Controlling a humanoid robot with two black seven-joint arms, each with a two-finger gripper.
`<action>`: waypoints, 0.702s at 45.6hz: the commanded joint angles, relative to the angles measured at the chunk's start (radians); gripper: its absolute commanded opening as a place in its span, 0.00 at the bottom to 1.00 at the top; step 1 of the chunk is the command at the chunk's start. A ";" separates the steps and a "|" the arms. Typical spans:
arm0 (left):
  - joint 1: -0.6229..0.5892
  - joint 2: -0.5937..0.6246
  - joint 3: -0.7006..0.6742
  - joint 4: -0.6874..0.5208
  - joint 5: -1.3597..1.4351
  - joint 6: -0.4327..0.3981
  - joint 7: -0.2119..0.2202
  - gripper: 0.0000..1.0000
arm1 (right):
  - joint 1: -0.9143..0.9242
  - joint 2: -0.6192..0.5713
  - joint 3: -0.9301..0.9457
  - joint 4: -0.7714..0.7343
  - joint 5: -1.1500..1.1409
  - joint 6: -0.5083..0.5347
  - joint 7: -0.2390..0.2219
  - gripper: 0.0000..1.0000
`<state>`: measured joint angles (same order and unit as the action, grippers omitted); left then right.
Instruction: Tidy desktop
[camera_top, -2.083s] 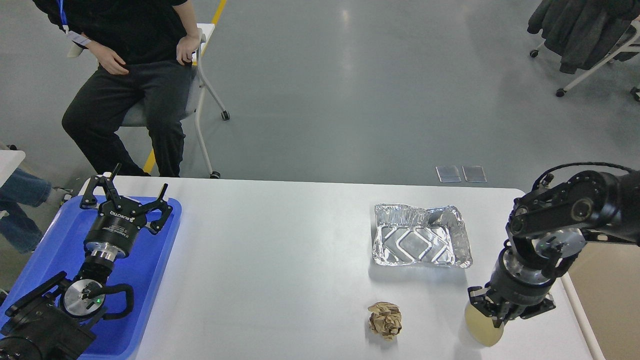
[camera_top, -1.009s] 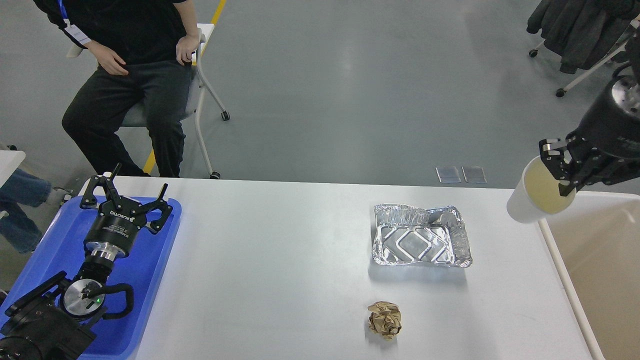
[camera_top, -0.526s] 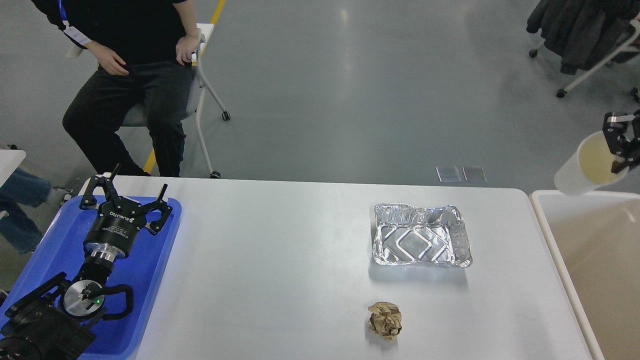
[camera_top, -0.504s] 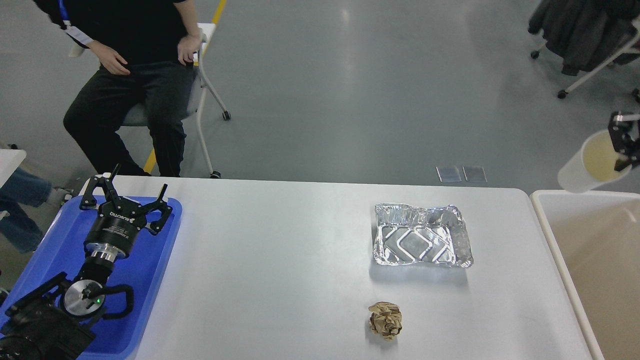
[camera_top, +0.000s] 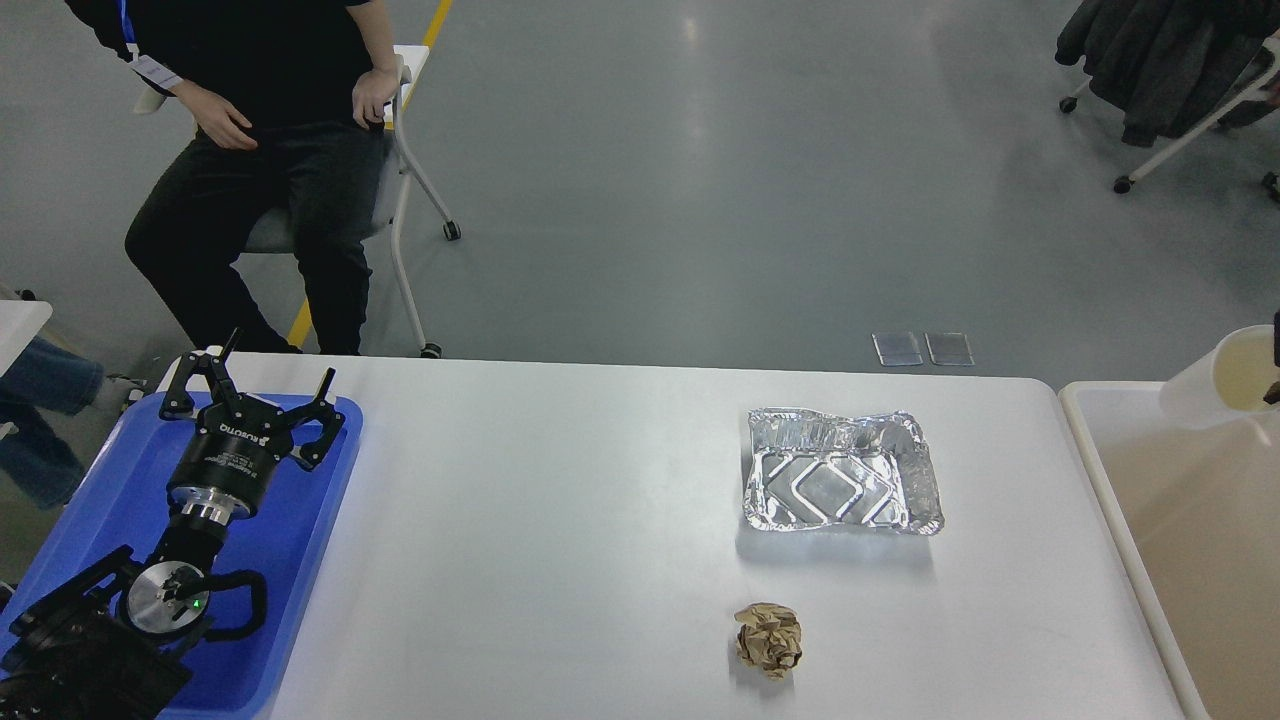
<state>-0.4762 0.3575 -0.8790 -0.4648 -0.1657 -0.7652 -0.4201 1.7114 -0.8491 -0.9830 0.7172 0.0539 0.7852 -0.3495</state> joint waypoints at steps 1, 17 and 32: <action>0.001 0.000 0.000 0.000 0.000 0.000 0.000 0.99 | -0.302 -0.079 0.320 -0.131 -0.012 0.000 0.000 0.00; 0.001 0.000 0.000 0.000 0.000 0.001 0.000 0.99 | -0.637 -0.065 0.650 -0.326 -0.014 -0.060 -0.002 0.00; -0.001 0.000 0.000 0.000 0.000 0.000 0.000 0.99 | -0.731 0.022 0.662 -0.371 -0.261 -0.403 0.003 0.00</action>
<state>-0.4763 0.3575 -0.8790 -0.4645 -0.1656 -0.7652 -0.4203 1.0697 -0.8798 -0.3759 0.3900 -0.0360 0.5725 -0.3501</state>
